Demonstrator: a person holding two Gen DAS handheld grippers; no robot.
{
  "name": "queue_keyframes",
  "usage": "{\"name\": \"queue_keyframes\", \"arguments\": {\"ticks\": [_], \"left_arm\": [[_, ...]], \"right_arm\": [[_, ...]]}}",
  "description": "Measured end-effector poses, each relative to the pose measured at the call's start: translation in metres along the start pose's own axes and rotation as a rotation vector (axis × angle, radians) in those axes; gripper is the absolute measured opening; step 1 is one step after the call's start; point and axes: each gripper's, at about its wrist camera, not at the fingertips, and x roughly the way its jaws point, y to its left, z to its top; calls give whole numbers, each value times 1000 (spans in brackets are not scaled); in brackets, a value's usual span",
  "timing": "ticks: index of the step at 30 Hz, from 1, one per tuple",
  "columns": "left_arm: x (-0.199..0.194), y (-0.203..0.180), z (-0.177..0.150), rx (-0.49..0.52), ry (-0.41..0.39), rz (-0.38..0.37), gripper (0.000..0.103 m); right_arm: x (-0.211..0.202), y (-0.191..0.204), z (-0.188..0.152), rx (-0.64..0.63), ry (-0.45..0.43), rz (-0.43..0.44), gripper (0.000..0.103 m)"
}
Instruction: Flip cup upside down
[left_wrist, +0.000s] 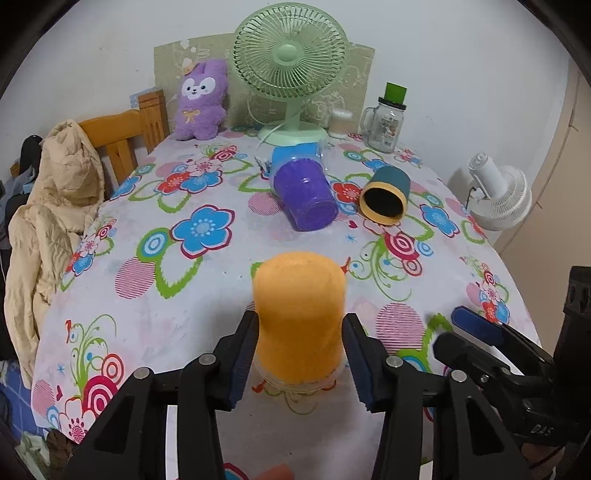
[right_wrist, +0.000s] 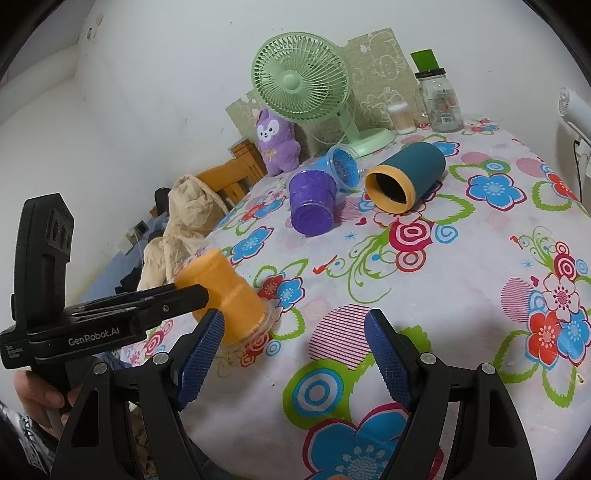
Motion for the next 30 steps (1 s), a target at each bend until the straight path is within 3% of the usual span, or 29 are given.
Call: {"name": "queue_keyframes", "arguments": {"ticks": [21, 23, 24, 25, 30], "left_arm": [[-9, 8, 2, -24, -22, -29, 46], [-8, 8, 2, -27, -11, -41, 61], [-8, 8, 2, -27, -1, -45, 77], [-9, 8, 2, -34, -2, -49, 86], [-18, 8, 2, -28, -50, -30, 94]], "right_arm": [[6, 7, 1, -13, 17, -2, 81], [7, 8, 1, -18, 23, -10, 81], [8, 8, 1, -19, 24, -13, 81], [9, 9, 1, -20, 27, -12, 81], [9, 10, 2, -24, 28, -15, 81]]}}
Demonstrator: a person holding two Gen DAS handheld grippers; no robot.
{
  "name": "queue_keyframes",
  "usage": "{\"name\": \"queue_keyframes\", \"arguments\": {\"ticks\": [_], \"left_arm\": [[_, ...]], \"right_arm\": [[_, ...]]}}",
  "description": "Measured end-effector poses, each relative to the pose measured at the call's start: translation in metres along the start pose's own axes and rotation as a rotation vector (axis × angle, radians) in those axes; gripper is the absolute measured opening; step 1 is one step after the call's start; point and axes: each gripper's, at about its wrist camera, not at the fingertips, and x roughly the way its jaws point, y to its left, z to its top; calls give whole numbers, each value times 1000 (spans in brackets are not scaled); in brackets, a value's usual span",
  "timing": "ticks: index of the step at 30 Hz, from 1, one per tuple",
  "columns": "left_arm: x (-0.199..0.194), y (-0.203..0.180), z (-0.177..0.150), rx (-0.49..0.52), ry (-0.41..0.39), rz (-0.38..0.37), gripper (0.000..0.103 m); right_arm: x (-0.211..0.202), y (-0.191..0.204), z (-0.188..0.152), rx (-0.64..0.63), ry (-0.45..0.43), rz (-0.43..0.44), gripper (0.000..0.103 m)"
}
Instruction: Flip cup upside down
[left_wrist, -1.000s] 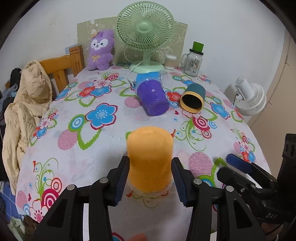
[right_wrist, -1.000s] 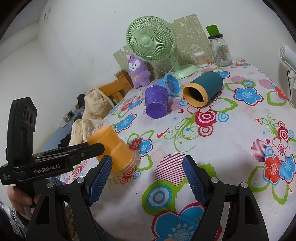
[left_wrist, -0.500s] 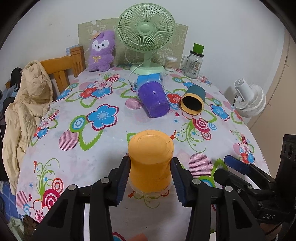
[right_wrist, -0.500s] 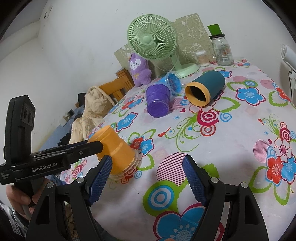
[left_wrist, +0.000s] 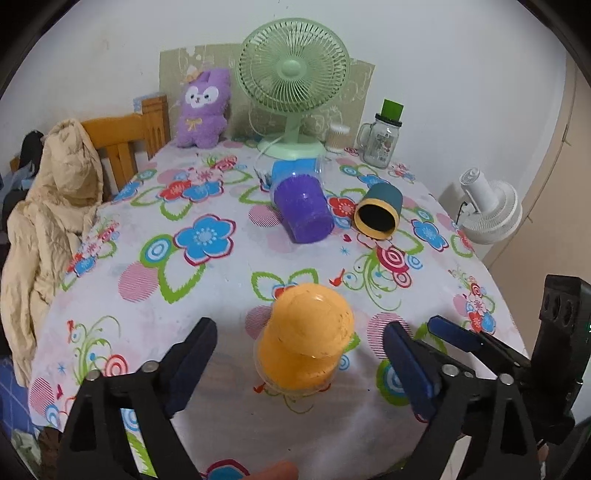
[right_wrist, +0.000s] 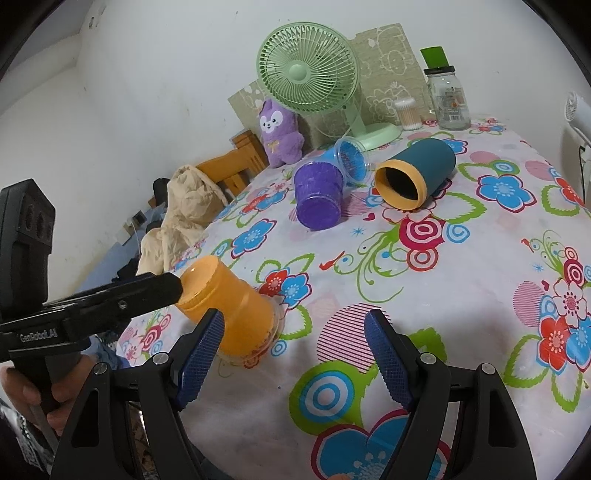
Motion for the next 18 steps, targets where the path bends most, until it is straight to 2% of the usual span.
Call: {"name": "queue_keyframes", "arguments": {"ticks": [7, 13, 16, 18], "left_arm": [[-2, 5, 1, -7, -7, 6, 94], [-14, 14, 3, -18, -55, 13, 96], [-21, 18, 5, -19, -88, 22, 97], [-27, 21, 6, -20, -105, 26, 97]], "right_arm": [[-4, 12, 8, -23, -18, -21, 81], [-15, 32, 23, -72, -65, -79, 81], [-20, 41, 29, -91, -95, -103, 87], [-23, 47, 34, -101, -112, -107, 87]]}}
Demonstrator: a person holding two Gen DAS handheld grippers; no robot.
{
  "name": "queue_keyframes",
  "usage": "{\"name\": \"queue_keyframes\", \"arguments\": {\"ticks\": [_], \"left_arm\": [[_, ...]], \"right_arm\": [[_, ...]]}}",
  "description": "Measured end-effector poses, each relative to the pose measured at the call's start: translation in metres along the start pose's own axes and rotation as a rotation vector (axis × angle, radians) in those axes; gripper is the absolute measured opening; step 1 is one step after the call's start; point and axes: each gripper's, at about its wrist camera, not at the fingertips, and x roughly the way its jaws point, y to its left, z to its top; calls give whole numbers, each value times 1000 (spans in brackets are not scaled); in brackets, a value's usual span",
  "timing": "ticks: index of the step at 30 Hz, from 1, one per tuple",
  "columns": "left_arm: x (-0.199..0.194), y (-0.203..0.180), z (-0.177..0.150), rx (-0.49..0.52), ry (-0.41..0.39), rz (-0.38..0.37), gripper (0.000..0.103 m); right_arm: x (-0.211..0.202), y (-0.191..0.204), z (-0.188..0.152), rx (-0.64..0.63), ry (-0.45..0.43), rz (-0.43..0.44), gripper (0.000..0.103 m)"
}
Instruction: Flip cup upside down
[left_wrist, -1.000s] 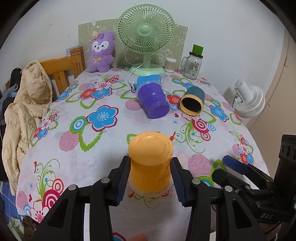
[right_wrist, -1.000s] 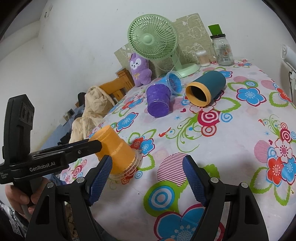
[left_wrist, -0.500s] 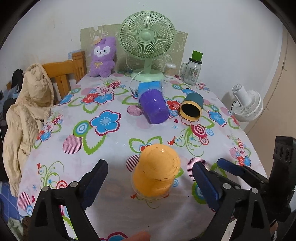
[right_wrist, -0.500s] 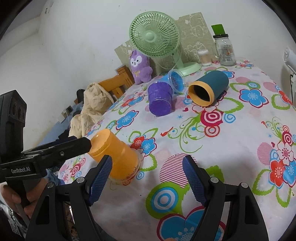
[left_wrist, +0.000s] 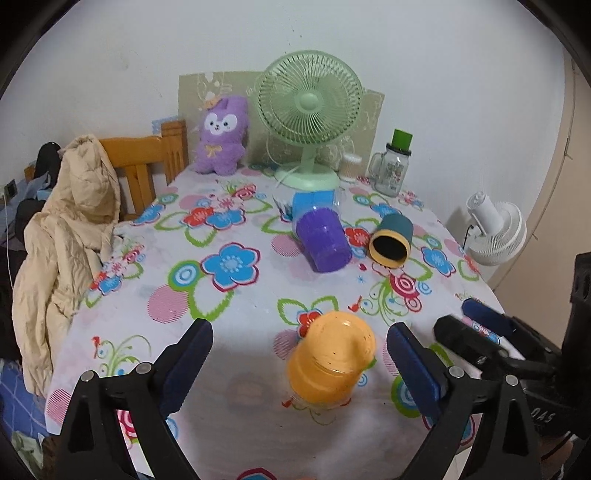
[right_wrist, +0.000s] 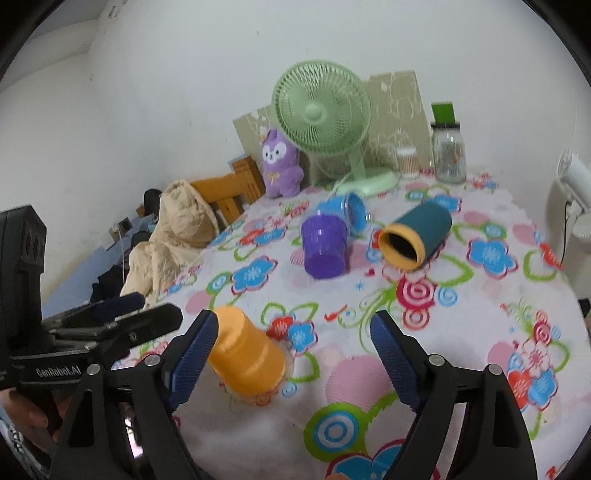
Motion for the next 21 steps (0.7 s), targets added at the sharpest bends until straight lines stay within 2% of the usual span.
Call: {"name": "queue_keyframes", "arguments": {"ticks": [6, 11, 21], "left_arm": [[-8, 8, 3, -13, -27, -6, 97], [-15, 14, 6, -23, -52, -1, 97], [-25, 20, 13, -32, -95, -3, 98]], "right_arm": [[-3, 15, 11, -38, -17, -26, 87], [-11, 25, 19, -65, -61, -64, 99], [-22, 38, 30, -100, -93, -118, 101]]}}
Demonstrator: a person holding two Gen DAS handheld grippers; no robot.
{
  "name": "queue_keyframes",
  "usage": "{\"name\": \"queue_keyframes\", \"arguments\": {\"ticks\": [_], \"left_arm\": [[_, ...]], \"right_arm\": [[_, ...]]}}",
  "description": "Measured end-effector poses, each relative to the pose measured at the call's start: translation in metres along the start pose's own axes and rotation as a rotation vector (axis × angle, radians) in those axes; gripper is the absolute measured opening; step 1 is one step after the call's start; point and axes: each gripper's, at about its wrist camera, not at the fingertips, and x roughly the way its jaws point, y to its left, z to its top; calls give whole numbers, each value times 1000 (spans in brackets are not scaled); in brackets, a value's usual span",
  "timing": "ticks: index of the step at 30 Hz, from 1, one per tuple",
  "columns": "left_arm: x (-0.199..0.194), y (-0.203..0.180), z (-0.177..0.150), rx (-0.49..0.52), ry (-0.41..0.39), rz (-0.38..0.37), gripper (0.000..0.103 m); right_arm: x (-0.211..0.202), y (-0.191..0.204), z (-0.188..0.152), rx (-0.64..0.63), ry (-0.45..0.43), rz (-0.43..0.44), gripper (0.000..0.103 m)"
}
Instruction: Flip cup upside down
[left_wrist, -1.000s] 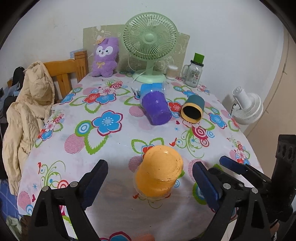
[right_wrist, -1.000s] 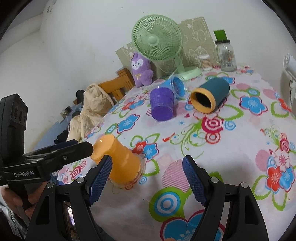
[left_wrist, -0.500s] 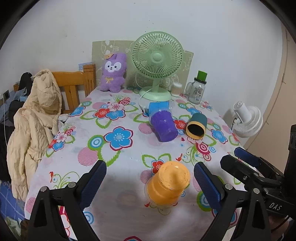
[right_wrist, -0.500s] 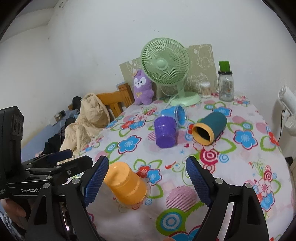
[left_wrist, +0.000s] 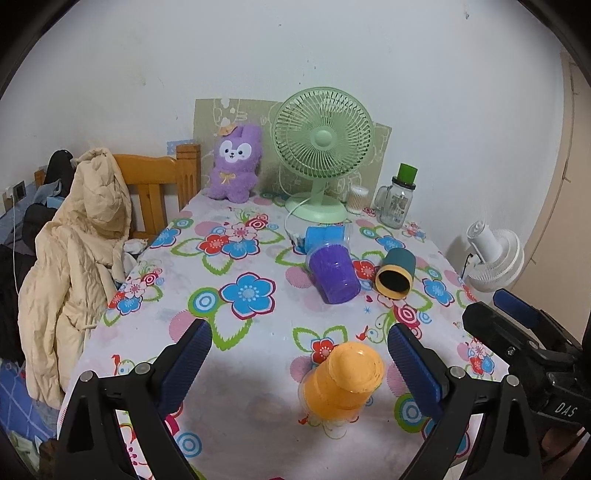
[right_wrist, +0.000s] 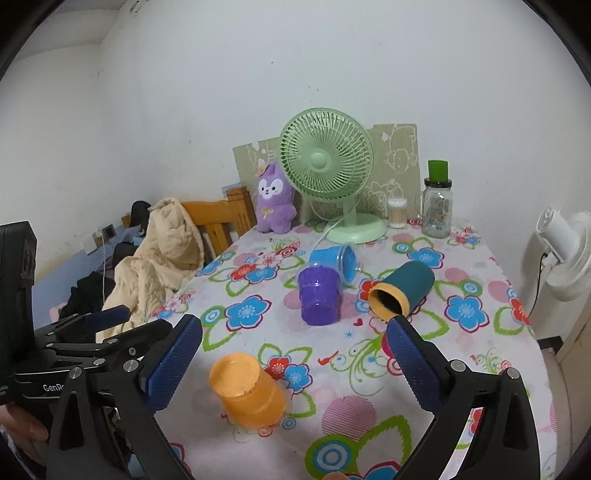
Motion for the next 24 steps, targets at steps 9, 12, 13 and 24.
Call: {"name": "queue_keyframes", "arguments": {"ticks": [9, 12, 13, 24], "left_arm": [[-9, 2, 5, -1, -40, -1, 99], [-16, 0, 8, 8, -59, -1, 100], [-18, 0, 8, 11, -66, 1, 100], [-23, 1, 8, 13, -88, 5, 102]], "right_arm": [[-13, 13, 10, -38, -44, -34, 102], [-17, 16, 14, -43, -60, -39, 103], [-18, 18, 15, -47, -65, -45, 103], [-18, 24, 16, -66, -66, -64, 103]]}}
